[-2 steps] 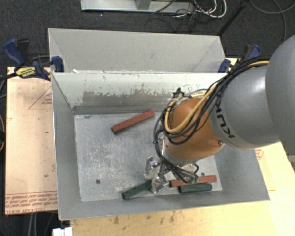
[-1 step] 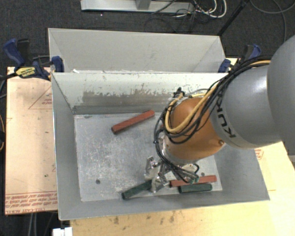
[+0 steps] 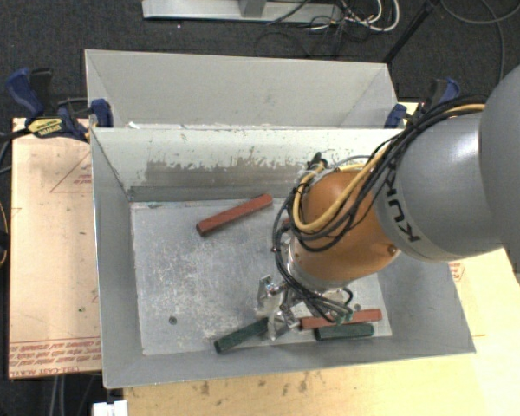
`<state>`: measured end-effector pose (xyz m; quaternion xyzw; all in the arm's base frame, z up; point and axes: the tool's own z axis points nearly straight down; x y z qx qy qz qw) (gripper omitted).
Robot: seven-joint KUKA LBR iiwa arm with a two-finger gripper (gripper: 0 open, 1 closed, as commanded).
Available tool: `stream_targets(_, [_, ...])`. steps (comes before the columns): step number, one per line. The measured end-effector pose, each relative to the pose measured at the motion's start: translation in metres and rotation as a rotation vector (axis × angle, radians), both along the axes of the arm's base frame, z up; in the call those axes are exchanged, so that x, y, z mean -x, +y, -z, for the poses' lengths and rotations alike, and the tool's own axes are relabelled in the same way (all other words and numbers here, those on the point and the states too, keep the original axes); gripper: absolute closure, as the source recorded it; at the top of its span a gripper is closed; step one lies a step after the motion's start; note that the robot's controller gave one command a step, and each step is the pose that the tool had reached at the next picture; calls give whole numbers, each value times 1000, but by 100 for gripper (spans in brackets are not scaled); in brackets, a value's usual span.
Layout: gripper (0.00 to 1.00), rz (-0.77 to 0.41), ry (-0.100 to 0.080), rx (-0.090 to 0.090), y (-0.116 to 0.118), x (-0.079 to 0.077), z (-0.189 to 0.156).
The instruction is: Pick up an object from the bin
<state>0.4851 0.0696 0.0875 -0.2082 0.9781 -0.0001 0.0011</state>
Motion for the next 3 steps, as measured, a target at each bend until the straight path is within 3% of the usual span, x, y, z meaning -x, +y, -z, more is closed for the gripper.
stream_targets(3, [100,0,3,-1,1,1,-33])
